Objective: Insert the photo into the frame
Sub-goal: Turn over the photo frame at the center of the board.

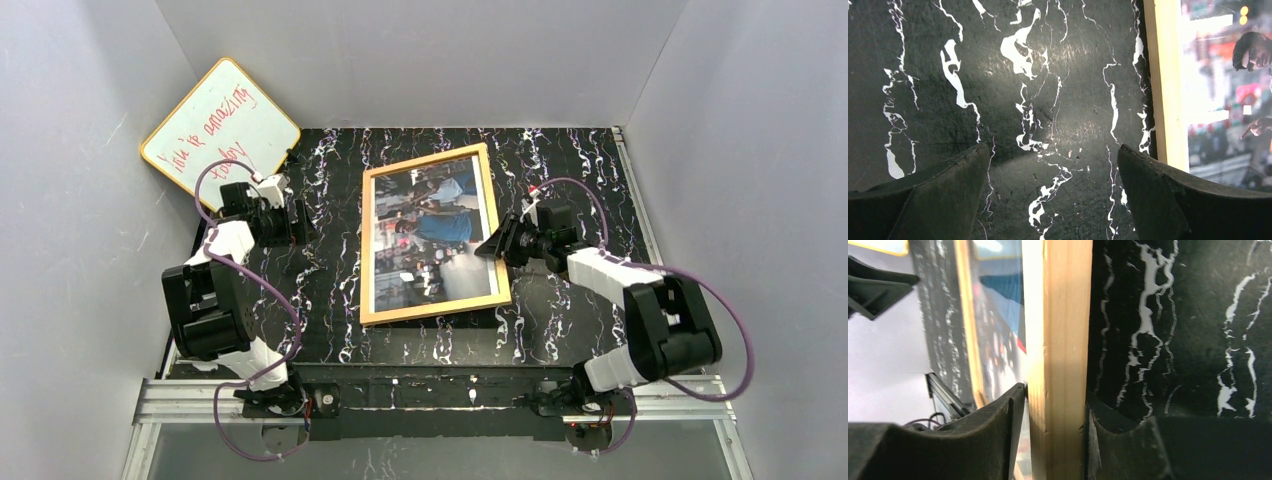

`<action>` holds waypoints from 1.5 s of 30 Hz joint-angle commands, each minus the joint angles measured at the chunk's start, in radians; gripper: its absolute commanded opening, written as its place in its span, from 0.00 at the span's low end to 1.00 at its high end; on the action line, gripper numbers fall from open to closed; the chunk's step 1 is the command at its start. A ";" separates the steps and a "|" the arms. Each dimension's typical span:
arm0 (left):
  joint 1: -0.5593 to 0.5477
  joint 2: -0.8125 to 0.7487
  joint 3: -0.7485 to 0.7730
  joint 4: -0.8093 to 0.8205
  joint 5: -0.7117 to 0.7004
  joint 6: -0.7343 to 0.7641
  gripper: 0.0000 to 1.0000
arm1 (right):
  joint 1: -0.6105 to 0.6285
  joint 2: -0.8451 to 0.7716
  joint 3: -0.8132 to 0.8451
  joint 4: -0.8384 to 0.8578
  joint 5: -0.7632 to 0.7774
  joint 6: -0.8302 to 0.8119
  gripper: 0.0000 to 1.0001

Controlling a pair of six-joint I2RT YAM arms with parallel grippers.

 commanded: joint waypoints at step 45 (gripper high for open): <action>-0.238 0.118 -0.428 0.969 -0.355 -0.091 0.98 | -0.197 0.017 -0.333 0.756 1.008 -0.535 0.99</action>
